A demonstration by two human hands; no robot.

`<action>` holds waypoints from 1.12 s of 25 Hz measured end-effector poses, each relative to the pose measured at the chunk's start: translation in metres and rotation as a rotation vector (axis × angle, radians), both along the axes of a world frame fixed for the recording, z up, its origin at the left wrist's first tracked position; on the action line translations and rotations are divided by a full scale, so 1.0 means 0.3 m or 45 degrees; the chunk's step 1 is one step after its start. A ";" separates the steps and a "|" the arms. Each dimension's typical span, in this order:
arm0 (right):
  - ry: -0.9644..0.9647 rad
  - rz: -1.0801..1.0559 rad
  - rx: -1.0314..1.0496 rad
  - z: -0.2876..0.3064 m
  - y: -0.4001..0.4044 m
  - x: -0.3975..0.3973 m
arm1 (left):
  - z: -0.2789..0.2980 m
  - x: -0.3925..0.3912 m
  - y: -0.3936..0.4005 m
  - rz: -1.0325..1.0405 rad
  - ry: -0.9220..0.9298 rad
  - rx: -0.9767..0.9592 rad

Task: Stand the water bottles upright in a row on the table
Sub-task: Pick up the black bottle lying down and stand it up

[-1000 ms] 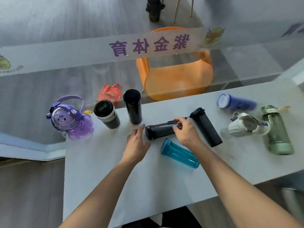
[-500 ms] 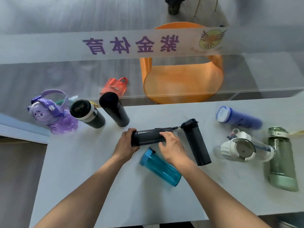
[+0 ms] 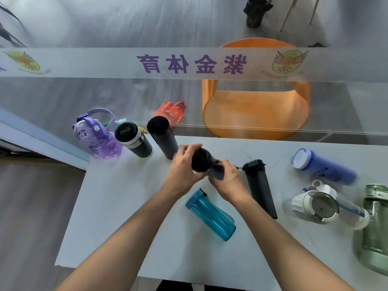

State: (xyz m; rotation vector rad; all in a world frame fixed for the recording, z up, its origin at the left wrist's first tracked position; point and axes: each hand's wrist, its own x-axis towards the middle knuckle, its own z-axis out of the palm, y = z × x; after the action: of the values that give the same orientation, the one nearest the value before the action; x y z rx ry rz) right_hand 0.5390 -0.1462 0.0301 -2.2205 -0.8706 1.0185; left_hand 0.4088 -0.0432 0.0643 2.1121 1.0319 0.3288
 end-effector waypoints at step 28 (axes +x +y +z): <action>0.131 -0.117 0.168 -0.023 0.211 0.064 | -0.015 0.097 0.080 0.318 -0.210 -0.600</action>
State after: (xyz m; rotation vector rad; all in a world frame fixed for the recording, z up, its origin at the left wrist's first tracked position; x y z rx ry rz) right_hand 0.5580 -0.0830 0.0233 -2.0597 -0.7611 0.9943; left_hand 0.4380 -0.0193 0.0599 1.5163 1.1474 0.3363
